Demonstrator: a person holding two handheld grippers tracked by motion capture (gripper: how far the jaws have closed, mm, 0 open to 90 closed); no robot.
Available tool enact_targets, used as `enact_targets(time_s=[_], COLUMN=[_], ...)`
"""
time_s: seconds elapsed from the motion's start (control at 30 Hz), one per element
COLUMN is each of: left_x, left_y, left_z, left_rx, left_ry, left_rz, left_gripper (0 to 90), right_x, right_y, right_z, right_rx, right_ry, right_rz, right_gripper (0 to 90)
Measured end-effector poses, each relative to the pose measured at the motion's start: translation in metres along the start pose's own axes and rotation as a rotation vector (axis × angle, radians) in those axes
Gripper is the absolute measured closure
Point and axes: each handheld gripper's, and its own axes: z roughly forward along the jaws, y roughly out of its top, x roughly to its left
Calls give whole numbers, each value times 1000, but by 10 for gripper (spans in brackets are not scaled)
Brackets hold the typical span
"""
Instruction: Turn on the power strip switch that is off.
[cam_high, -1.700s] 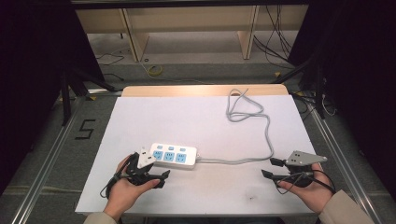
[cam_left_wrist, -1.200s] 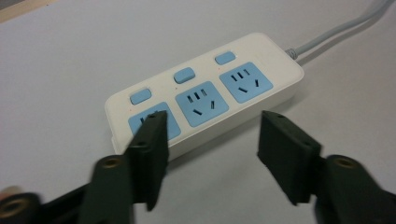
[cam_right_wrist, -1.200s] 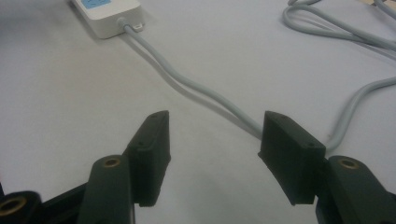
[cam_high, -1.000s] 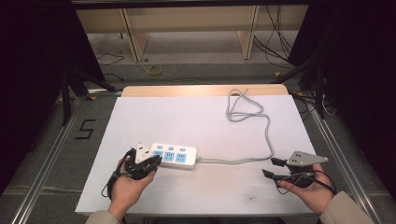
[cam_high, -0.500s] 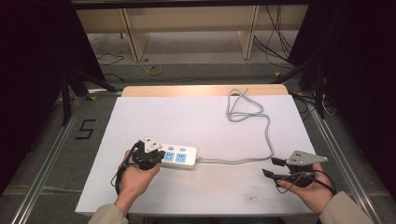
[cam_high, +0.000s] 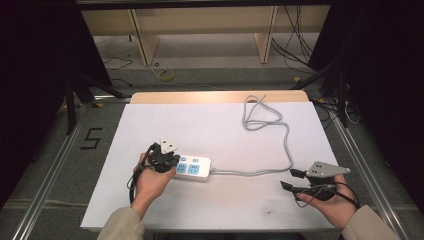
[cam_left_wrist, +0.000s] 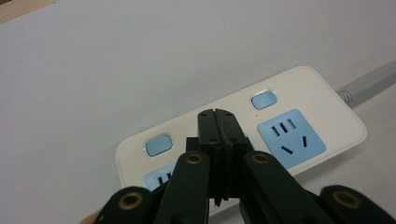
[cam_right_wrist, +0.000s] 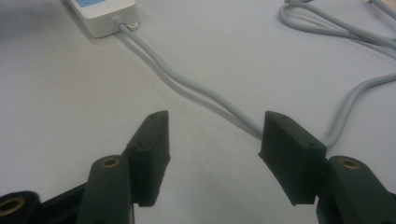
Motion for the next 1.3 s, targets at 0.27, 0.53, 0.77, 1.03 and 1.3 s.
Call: enact_targets(time_s=[0.27, 0.53, 0.77, 1.03, 1.3], left_x=[-2, -1, 0, -3, -5], left_y=[8, 13, 14, 16, 18], left_z=[12, 23, 30, 33, 36], left_rx=[11, 33, 59, 86, 104], left_ry=[-5, 0, 9, 7, 13], left_rz=[4, 11, 12, 30, 40], left_gripper=[899, 899, 899, 899, 899], right_x=[0, 1, 1, 1, 0], right_y=[0, 0, 0, 0, 0], right_z=[0, -1, 0, -1, -1], right_rx=[2, 1, 2, 3, 3], right_ry=[-1, -1, 0, 2, 0], right_rz=[-2, -3, -3, -4, -4], right_gripper=[424, 424, 424, 424, 424])
